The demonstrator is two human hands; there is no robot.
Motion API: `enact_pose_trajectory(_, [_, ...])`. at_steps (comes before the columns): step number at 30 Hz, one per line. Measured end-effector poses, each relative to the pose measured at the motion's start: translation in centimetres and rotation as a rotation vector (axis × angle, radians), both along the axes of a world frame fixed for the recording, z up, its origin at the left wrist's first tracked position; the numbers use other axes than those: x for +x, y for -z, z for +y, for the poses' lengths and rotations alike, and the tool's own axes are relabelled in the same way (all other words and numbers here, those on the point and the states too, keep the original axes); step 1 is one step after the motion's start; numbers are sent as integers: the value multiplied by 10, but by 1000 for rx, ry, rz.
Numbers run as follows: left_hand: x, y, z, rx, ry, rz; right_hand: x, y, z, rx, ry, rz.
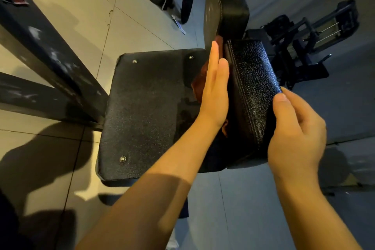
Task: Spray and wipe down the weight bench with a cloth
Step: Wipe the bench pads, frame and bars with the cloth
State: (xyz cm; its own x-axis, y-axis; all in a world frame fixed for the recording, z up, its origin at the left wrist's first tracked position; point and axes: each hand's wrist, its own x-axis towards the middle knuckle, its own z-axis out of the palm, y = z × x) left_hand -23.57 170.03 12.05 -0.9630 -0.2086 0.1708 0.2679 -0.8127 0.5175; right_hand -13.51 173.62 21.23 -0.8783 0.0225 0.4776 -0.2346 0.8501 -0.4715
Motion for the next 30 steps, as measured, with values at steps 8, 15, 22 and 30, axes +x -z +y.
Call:
enact_pose_trajectory(8, [62, 34, 28, 13, 297, -177, 2, -1, -7, -24, 51, -5])
enact_pose_trajectory(15, [114, 22, 17, 128, 252, -185, 2, 0, -7, -28, 123, -4])
enact_pose_trajectory(22, [65, -18, -11, 56, 14, 135, -2, 1, -3, -36, 170, 15])
enact_pose_trajectory(30, [-7, 17, 12, -34, 96, -76, -4, 2, -4, -93, 133, 38])
